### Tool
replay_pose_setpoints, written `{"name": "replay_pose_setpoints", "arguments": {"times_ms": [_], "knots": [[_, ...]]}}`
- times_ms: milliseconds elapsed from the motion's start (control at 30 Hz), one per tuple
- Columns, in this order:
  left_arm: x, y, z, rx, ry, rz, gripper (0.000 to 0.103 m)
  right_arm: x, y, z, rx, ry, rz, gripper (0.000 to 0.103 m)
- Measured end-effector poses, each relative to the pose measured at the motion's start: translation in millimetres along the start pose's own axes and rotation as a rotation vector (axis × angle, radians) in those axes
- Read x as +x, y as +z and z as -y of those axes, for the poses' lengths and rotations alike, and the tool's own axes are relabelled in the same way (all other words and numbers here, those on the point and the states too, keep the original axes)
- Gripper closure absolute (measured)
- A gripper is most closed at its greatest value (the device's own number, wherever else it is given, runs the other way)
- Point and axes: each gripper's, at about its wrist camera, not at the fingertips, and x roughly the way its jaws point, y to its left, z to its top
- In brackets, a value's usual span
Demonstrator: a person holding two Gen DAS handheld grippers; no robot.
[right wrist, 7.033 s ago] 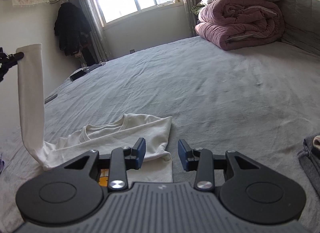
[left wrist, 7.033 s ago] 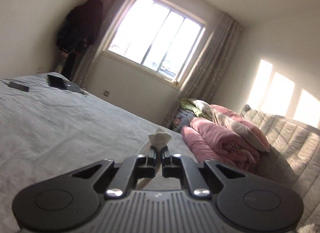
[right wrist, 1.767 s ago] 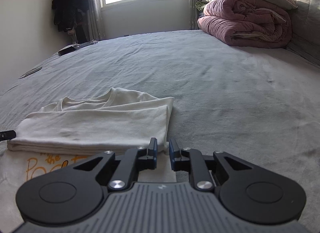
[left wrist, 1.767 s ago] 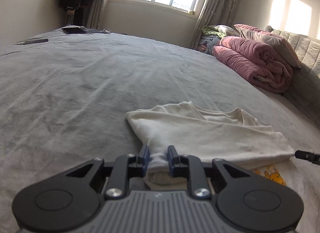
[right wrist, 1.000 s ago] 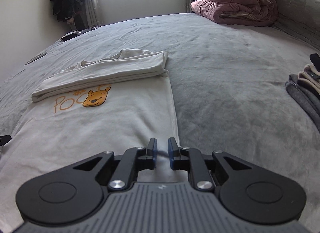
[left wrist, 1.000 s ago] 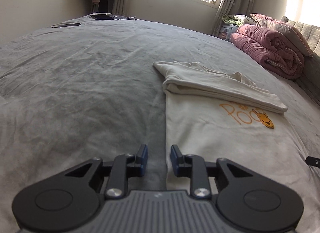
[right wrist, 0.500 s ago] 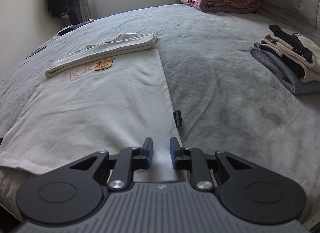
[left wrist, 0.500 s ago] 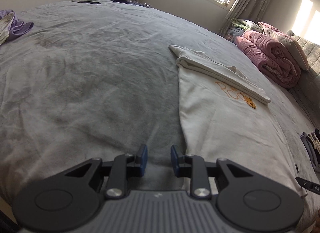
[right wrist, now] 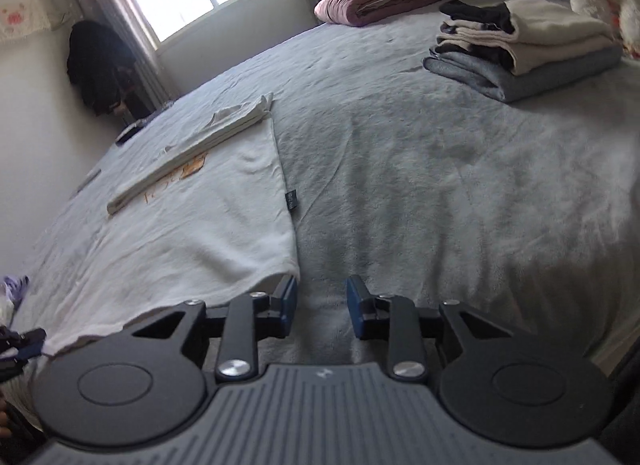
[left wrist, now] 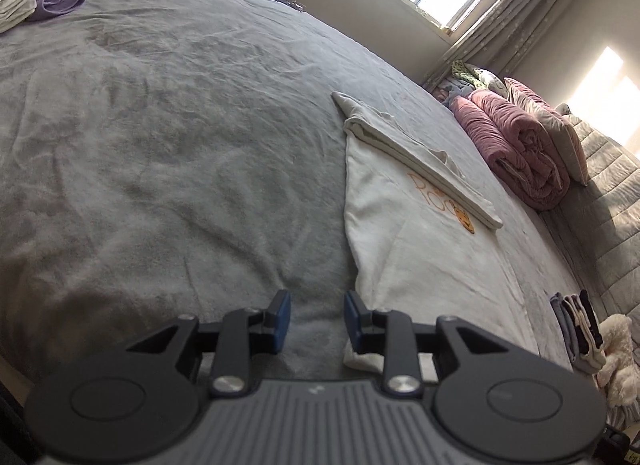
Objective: Fold clothes
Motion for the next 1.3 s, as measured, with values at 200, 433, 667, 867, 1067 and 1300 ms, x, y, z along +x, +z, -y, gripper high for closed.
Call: {"name": "replay_pose_setpoints", "arguments": {"times_ms": [200, 433, 667, 867, 1067, 1300], "knots": [[7, -2, 3, -0.028, -0.101, -0.008, 0.063, 1, 3, 2, 0.060, 0.040, 0.010, 0.064], [13, -6, -6, -0.104, -0.163, -0.042, 0.063, 4, 6, 5, 0.143, 0.068, 0.007, 0.062], [18, -12, 10, 0.011, -0.131, -0.046, 0.061, 10, 5, 4, 0.173, 0.097, 0.008, 0.062], [23, -13, 21, 0.101, -0.107, -0.037, 0.055, 14, 6, -1, 0.155, 0.089, 0.015, 0.063], [28, -13, 18, 0.070, -0.198, -0.116, 0.093, 16, 5, -2, 0.171, 0.095, 0.012, 0.090], [16, -4, 21, 0.056, -0.204, -0.092, 0.094, 3, 9, -3, 0.185, 0.124, 0.085, 0.094]]}}
